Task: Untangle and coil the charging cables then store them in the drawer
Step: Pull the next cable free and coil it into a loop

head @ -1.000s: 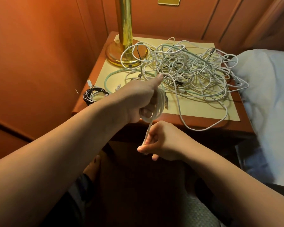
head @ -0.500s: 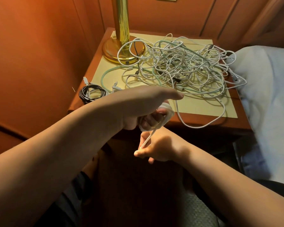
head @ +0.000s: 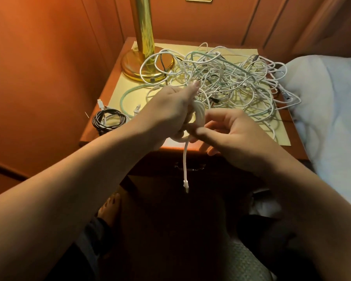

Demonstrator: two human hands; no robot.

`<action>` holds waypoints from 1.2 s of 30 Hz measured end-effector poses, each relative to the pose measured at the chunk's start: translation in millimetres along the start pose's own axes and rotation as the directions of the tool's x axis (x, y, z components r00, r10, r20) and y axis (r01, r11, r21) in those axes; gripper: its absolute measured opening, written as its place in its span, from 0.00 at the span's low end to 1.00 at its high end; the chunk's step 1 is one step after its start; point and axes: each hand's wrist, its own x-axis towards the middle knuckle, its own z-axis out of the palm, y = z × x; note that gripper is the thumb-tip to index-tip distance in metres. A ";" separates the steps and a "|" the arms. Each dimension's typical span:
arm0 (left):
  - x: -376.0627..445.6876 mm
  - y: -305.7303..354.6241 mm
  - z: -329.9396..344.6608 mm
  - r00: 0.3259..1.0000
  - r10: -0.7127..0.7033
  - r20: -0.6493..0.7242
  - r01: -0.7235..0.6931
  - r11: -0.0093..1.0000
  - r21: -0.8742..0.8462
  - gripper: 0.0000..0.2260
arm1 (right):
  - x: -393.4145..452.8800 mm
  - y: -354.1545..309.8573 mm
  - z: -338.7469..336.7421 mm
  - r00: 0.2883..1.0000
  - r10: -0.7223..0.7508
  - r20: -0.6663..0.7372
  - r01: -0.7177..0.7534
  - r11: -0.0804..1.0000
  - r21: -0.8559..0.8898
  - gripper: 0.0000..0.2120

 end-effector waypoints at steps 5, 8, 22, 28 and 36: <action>8.7 18.8 5.4 0.983 0.181 0.031 -0.182 0.982 0.043 0.19 | 2.8 0.3 3.1 0.992 -0.061 -0.114 0.080 0.983 0.168 0.05; 6.1 31.7 13.1 0.984 0.176 0.015 -0.177 0.984 0.035 0.15 | 5.3 -0.2 0.6 0.998 -0.019 -0.061 0.044 0.903 0.427 0.03; 3.5 31.4 14.3 0.981 0.167 0.103 -0.164 0.986 -0.030 0.12 | -0.1 -9.6 -13.8 0.933 0.042 0.358 -0.296 0.657 0.693 0.16; 10.9 21.1 8.6 0.970 0.244 0.019 -0.244 0.970 -0.011 0.11 | 2.1 -13.8 2.3 0.977 0.129 0.169 -0.208 0.729 0.652 0.19; 9.0 24.5 -9.3 0.914 0.406 -0.014 -0.377 0.860 0.343 0.18 | 5.5 -12.1 -18.4 0.977 0.215 -0.005 -0.132 0.616 0.776 0.22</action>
